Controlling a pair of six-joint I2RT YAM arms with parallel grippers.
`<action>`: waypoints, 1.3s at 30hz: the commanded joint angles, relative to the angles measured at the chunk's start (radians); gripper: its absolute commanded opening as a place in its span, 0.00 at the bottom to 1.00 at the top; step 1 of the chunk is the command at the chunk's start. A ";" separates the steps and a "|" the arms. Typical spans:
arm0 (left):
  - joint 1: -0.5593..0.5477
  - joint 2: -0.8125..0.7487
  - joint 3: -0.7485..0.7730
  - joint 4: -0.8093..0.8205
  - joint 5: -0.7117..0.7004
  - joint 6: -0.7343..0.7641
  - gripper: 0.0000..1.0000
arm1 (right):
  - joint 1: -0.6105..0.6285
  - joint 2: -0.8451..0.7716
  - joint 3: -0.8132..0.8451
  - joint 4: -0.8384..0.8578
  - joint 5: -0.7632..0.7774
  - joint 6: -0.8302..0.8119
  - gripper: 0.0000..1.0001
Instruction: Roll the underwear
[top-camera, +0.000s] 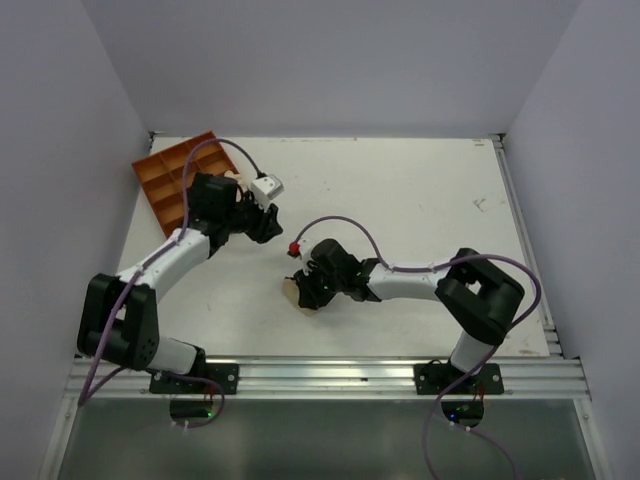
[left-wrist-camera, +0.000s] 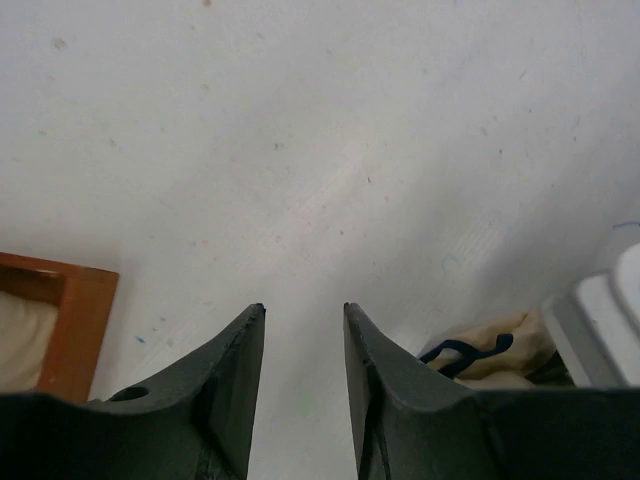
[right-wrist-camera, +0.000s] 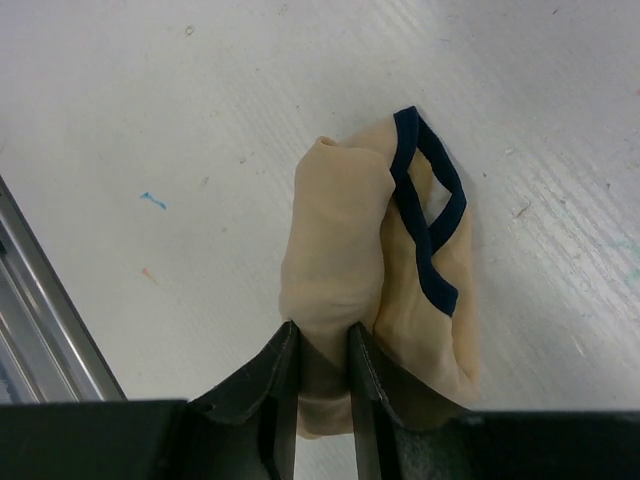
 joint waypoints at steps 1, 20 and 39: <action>0.006 -0.209 -0.043 0.191 -0.084 -0.042 0.43 | -0.029 0.050 -0.078 -0.202 -0.029 0.007 0.19; -0.095 -0.156 -0.145 -0.194 0.526 0.684 0.54 | -0.205 0.102 -0.148 -0.043 -0.385 0.094 0.18; -0.290 0.019 -0.145 -0.184 0.248 0.895 0.55 | -0.277 0.219 -0.174 0.100 -0.560 0.145 0.19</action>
